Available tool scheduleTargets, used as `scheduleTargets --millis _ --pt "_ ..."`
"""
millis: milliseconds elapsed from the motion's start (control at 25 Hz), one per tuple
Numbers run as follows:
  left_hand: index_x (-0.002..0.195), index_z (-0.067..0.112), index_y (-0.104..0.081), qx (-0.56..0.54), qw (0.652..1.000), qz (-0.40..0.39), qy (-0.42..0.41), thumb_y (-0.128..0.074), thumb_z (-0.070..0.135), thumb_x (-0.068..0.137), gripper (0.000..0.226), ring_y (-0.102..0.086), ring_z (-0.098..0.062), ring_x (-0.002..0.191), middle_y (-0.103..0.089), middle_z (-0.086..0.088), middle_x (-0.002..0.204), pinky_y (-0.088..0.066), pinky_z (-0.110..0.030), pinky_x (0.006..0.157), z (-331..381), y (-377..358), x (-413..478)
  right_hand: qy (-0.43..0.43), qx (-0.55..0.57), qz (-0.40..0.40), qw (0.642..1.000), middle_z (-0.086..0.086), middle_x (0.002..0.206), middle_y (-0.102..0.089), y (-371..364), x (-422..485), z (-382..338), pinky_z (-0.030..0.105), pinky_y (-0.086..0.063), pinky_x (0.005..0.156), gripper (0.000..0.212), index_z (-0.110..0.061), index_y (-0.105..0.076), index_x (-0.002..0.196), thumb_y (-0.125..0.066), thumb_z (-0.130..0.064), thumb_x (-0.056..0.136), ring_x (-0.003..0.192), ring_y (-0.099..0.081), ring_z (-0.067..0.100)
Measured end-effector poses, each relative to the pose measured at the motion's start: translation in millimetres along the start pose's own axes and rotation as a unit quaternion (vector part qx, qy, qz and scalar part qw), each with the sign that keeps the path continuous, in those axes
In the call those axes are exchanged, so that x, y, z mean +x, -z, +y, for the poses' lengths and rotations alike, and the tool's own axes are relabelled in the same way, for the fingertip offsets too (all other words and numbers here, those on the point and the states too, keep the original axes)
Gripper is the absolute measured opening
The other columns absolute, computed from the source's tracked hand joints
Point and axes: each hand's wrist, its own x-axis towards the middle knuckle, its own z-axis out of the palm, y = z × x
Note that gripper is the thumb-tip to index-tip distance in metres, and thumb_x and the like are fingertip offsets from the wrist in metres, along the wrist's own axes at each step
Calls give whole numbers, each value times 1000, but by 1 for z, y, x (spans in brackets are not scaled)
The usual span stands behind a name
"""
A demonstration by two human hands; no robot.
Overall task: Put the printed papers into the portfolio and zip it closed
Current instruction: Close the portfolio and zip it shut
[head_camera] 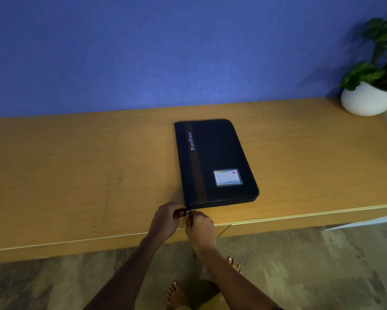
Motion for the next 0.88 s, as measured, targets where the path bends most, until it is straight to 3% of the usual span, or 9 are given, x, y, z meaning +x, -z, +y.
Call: scheduleTargets --millis 160,440,720,880 --pt "107 18 -73 10 1000 -22 -4 -60 10 89 24 -65 -12 93 -72 1 103 -45 -19 75 3 -1 -1 28 2 2 1000 4 105 -70 1 -7 0 26 -55 83 20 -11 -65 108 -56 -22 94 93 -68 16" --pt "101 20 -74 36 999 -31 -5 -63 11 87 21 -66 -18 91 -72 -2 99 -53 -32 75 7 3 2 13 -33 1 999 4 97 -71 6 -3 0 27 -56 77 20 -13 -66 102 -49 -22 97 84 -69 17" --pt "109 19 -72 61 998 1 -10 -59 17 92 21 -62 -19 96 -67 -2 105 -53 -36 79 12 4 -5 -2 -7 31 1000 2 78 -71 10 -1 13 18 -42 59 19 -13 -69 85 -52 -19 92 65 -64 14" --pt "111 17 -70 57 998 17 -21 -59 16 93 21 -61 -17 97 -66 -2 105 -52 -34 80 17 5 -9 -97 34 42 994 -2 72 -67 23 2 39 20 -53 58 18 -12 -70 85 -55 -18 93 59 -61 8"
